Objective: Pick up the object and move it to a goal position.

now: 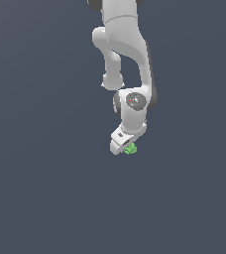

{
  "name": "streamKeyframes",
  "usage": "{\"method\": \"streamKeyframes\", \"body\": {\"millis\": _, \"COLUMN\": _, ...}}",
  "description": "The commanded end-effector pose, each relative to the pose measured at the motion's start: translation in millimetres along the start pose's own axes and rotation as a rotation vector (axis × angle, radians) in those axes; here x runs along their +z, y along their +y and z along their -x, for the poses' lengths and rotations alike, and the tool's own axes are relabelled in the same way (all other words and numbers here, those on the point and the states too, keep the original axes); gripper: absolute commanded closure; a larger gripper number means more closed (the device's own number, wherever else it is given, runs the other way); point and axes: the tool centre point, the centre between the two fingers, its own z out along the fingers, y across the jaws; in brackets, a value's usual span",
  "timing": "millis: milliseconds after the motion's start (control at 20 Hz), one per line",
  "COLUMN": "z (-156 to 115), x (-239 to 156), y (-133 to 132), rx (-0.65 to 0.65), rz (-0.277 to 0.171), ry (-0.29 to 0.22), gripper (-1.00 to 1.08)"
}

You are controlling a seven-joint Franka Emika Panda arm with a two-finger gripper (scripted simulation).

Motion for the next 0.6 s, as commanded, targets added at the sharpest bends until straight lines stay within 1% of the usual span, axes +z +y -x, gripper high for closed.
{"method": "streamKeyframes", "body": {"millis": 0, "z": 0, "x": 0, "y": -1, "rx": -0.001, "rz": 0.0, "ry": 0.0, "gripper": 1.08}}
{"method": "streamKeyframes", "body": {"millis": 300, "z": -7, "x": -15, "y": -11, "rx": -0.001, "rz": 0.0, "ry": 0.0, "gripper": 1.08}}
{"method": "streamKeyframes", "body": {"millis": 550, "z": -20, "x": -45, "y": -33, "rx": -0.001, "rz": 0.0, "ry": 0.0, "gripper": 1.08}}
